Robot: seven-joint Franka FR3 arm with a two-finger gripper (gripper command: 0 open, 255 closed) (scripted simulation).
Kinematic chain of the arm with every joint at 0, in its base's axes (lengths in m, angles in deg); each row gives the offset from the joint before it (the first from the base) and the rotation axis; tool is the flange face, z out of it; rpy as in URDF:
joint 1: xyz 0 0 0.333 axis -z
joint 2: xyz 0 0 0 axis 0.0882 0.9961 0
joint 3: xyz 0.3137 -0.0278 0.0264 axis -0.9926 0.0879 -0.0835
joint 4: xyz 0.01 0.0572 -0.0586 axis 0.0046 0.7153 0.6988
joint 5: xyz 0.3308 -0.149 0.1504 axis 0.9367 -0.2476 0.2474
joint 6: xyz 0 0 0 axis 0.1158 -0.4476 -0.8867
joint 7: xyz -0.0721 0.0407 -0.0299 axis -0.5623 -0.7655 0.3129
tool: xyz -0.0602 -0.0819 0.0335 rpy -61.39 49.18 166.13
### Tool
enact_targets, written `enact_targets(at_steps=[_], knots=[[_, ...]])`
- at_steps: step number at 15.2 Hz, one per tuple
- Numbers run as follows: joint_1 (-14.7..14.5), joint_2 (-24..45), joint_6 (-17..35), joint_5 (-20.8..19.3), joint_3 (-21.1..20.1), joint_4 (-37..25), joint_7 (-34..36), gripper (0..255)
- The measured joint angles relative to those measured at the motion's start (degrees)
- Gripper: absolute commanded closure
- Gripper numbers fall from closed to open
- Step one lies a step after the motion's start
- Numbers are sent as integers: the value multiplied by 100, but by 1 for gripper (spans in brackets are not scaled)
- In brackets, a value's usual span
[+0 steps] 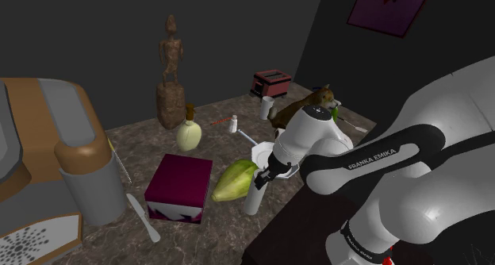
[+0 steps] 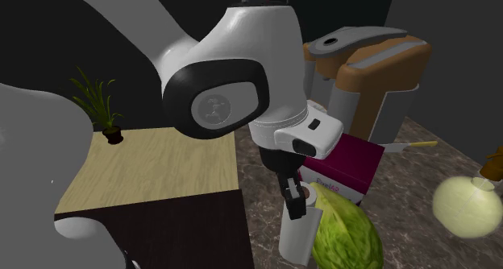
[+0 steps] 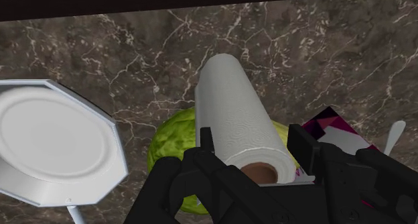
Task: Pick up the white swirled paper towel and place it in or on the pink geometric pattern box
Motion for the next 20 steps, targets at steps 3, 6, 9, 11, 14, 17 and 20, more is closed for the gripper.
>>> enact_targets(at_steps=[3,6,9,11,14,17,20], knots=[[-15,-129,-158,3,35,-31,-22,255],[-68,-474,-558,17,109,-88,-58,255],[-104,-770,-943,15,159,-178,-69,255],[-113,-966,-1212,1,206,-252,-92,255],[-104,-1186,-1548,-31,273,-370,-129,255],[-108,-1384,-1867,-54,318,-491,-140,255],[-110,-1604,-2224,-83,373,-630,-154,255]])
